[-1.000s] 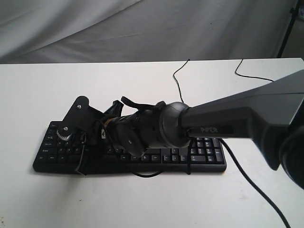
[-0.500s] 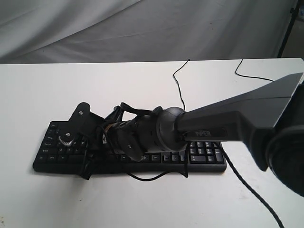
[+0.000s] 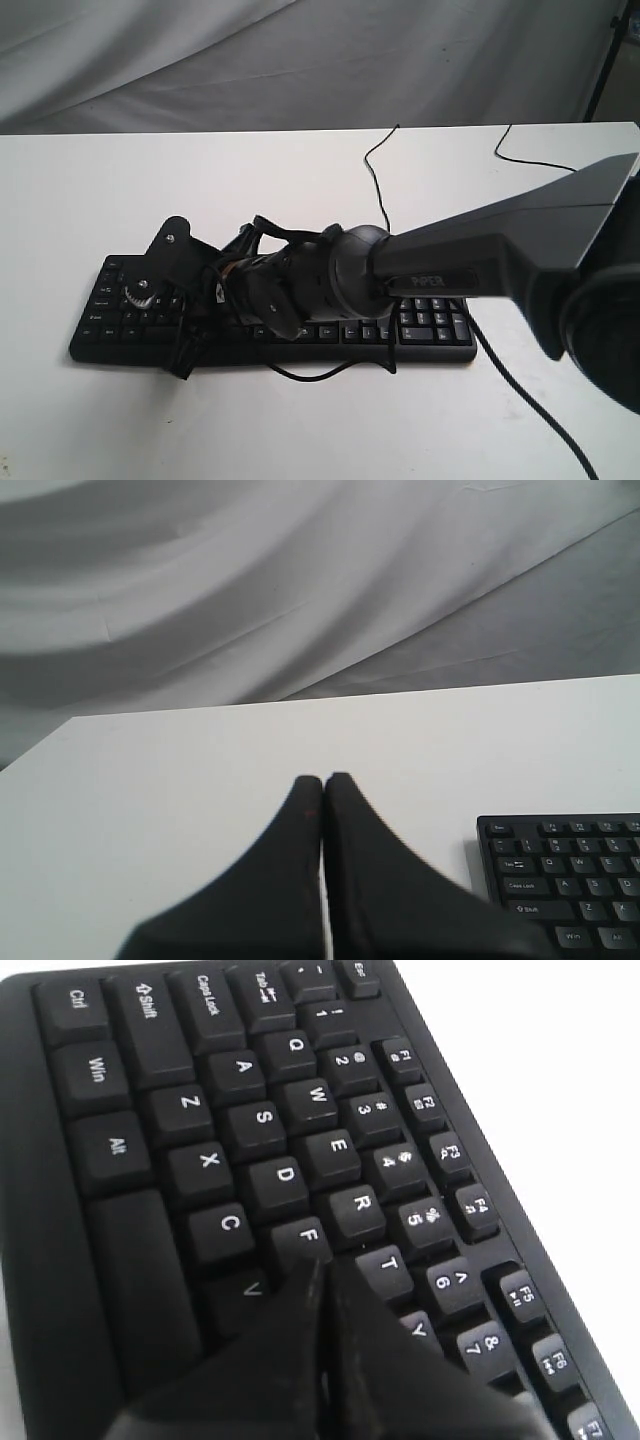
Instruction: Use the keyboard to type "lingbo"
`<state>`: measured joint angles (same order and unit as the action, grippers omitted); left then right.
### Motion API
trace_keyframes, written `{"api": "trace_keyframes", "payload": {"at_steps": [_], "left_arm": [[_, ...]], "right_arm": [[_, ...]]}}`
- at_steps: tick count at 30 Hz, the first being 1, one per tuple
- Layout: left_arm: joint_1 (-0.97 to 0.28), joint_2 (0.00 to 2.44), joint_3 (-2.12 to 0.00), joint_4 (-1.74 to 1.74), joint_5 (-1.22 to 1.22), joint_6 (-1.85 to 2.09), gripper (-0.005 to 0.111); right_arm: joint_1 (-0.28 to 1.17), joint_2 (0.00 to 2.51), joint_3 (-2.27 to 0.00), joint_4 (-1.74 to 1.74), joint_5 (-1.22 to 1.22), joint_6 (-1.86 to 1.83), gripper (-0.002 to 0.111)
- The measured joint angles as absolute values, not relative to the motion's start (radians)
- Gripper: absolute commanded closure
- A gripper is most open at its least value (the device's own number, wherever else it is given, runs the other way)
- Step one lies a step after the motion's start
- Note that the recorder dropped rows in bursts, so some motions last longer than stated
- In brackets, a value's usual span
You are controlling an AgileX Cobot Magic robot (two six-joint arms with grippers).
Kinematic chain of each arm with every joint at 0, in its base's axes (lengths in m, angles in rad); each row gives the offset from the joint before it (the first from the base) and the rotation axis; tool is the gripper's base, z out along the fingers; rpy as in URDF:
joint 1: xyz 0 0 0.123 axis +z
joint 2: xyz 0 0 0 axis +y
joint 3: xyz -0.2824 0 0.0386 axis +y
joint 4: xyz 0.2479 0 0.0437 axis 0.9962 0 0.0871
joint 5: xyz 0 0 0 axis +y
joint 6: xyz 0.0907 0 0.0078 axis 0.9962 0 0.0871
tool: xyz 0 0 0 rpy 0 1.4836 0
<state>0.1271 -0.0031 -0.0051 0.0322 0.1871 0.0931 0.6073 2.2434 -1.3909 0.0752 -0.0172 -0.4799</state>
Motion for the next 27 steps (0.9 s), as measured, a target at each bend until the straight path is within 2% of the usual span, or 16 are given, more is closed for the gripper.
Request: {"api": "trace_keyframes", "payload": {"at_steps": [19,27], "left_arm": [[0.127,-0.003,-0.005,0.032,0.187,0.093,0.106],[0.127,-0.003,-0.005,0.032,0.187,0.093,0.106]], "right_arm": [[0.62,2.132,-1.35,0.055,0.034,-0.48,0.108],[0.627,2.138,-1.297,0.062,-0.049,-0.48,0.108]]}}
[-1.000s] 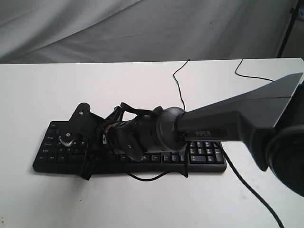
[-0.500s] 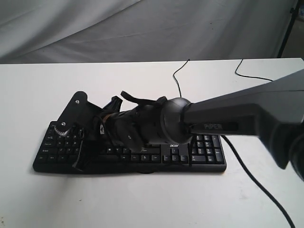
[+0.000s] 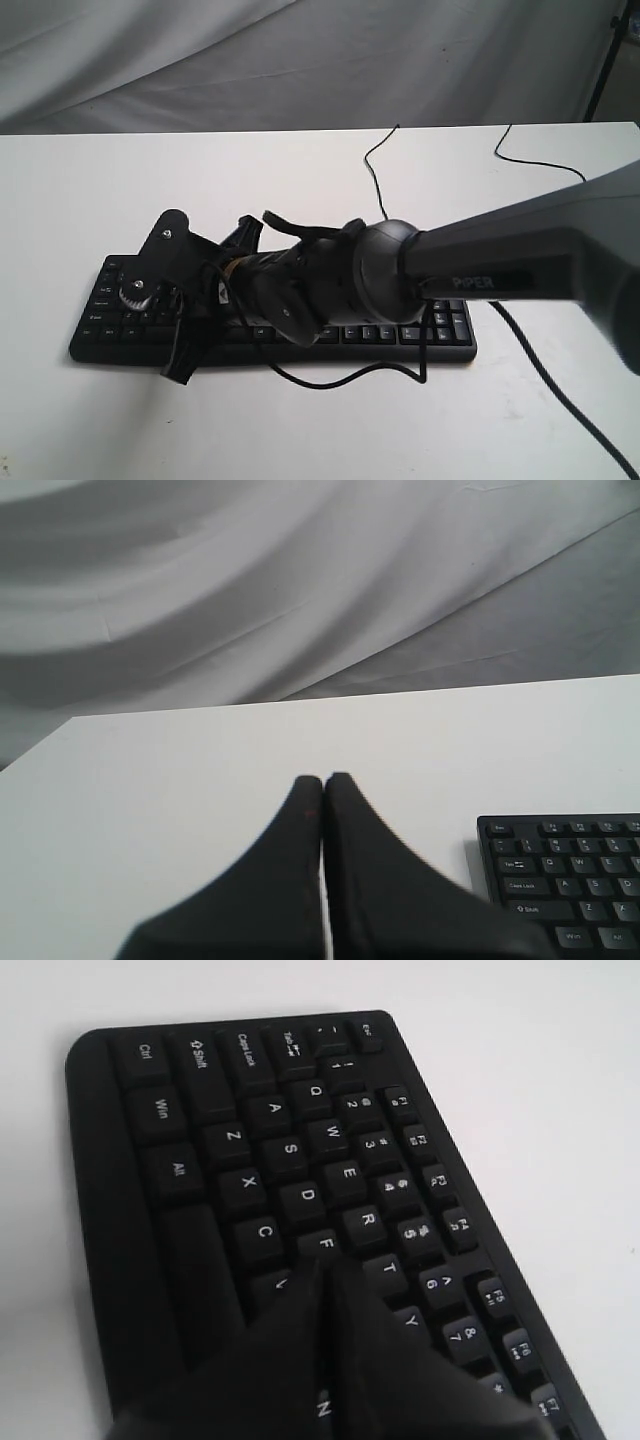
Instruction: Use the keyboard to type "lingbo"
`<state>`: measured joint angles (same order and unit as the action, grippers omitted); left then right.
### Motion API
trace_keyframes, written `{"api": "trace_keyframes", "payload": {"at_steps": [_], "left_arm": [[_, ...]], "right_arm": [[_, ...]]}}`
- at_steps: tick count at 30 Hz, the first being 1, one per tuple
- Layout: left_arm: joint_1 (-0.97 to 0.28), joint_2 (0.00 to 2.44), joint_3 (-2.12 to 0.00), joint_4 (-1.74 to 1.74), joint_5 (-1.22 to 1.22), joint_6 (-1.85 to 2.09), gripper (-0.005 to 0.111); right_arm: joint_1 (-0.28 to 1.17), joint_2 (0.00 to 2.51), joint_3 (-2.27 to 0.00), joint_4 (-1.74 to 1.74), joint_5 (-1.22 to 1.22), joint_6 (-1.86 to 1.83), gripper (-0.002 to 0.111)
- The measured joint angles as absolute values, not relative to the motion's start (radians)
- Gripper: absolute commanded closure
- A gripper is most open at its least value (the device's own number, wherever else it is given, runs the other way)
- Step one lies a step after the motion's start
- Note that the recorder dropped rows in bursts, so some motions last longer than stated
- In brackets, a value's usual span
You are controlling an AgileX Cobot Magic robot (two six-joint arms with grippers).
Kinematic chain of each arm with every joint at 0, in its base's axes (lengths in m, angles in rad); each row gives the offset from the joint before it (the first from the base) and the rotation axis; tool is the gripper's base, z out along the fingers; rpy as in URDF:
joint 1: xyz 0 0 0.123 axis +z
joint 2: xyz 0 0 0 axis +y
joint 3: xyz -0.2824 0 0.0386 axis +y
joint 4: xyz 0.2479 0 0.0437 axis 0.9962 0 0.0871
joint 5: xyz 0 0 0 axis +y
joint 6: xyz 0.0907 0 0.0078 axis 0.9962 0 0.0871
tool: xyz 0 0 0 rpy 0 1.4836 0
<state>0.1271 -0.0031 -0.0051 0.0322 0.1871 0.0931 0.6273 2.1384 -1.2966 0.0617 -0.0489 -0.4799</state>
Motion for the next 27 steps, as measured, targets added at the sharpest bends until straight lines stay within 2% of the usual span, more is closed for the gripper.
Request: {"api": "trace_keyframes", "payload": {"at_steps": [27], "left_arm": [[0.127,-0.003,-0.005,0.032,0.187,0.093,0.106]], "right_arm": [[0.627,2.209,-1.297,0.082,-0.089,-0.48,0.108]]}}
